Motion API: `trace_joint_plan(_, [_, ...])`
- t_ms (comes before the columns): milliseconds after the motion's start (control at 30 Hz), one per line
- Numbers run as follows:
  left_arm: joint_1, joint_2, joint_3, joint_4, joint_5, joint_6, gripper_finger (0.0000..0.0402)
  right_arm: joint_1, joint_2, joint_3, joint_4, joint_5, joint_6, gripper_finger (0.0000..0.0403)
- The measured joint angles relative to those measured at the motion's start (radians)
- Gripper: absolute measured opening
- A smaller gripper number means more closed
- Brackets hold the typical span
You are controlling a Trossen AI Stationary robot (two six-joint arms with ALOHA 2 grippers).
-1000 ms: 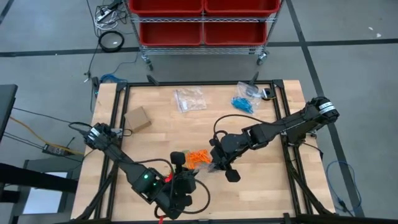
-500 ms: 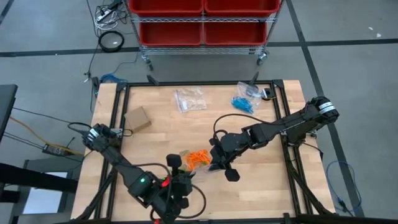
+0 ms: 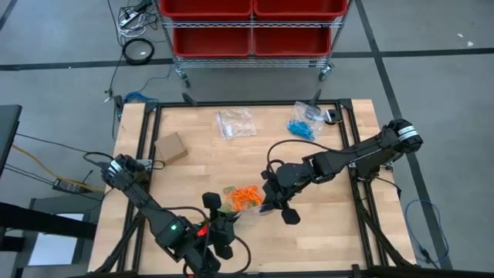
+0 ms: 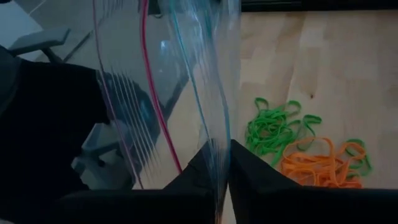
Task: Sort rubber bands
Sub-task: Open the transparent zip bag
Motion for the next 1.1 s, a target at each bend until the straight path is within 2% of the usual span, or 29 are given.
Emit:
trace_joint_plan(167, [-0.002, 0.000, 0.000, 0.001, -0.050, 0.000, 0.0000, 0.002, 0.003, 0.000, 0.001, -0.002, -0.005, 0.0002])
trace_joint_plan(333, [-0.002, 0.000, 0.000, 0.001, 0.000, -0.013, 0.0009, 0.004, 0.003, 0.000, -0.003, 0.033, -0.006, 0.0000])
trace_joint_plan(767, [-0.008, 0.000, 0.000, -0.003, 0.001, -0.046, 0.0116, -0.056, 0.004, 0.000, -0.140, 0.231, 0.011, 0.0000])
trace_joint_plan(933, [0.005, 0.000, 0.000, -0.049, 0.002, -0.061, 0.0135, -0.068, -0.006, 0.000, -0.083, 0.190, 0.005, 0.0000])
trace_joint_plan(1100, [0.040, 0.000, 0.000, -0.146, 0.064, -0.139, 0.0132, -0.067, -0.008, 0.035, -0.085, 0.143, -0.007, 0.0000])
